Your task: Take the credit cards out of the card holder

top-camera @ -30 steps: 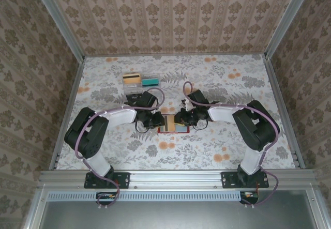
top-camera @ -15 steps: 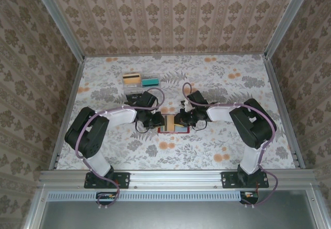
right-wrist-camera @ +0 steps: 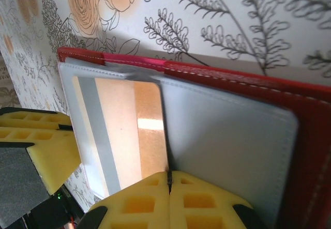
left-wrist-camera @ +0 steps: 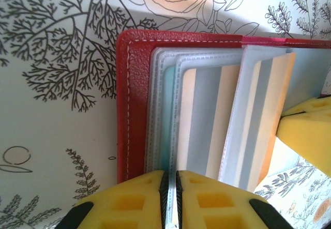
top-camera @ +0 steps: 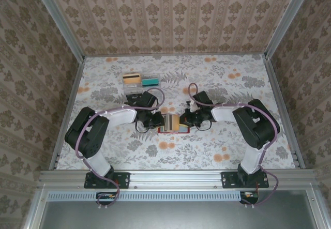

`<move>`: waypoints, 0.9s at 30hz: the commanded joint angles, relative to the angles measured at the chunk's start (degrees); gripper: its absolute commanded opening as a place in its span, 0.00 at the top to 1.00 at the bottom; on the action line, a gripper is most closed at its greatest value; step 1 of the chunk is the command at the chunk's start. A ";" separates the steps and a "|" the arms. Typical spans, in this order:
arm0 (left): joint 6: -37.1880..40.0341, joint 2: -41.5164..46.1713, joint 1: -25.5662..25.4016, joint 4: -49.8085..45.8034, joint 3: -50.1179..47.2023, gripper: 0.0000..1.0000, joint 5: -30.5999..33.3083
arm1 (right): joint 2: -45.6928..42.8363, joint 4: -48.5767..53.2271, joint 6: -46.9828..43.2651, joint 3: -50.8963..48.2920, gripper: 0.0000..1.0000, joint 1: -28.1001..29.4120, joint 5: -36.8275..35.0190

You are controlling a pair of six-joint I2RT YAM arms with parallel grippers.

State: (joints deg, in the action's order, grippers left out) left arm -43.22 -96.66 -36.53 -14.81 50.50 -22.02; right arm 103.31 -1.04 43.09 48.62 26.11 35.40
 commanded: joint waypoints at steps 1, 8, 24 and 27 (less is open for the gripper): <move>0.76 -1.42 0.50 -3.98 -0.58 0.84 1.82 | -1.21 1.16 -1.14 -0.64 0.96 -0.36 0.94; 0.68 -1.16 0.41 -3.83 -0.82 0.84 1.73 | -0.63 -1.24 0.24 -0.04 0.71 -0.09 2.02; 0.38 -1.43 0.15 -3.34 -1.23 0.84 1.15 | 1.83 -4.73 1.89 0.23 0.76 0.84 3.17; 0.34 -1.50 0.06 -3.13 -1.20 0.84 1.19 | 1.91 -4.78 1.91 0.27 0.77 0.88 3.45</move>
State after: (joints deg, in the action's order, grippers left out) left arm -43.24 -96.68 -36.56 -14.81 50.48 -22.04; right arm 104.01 -4.86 44.21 48.58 26.52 37.78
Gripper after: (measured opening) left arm 0.162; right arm 0.232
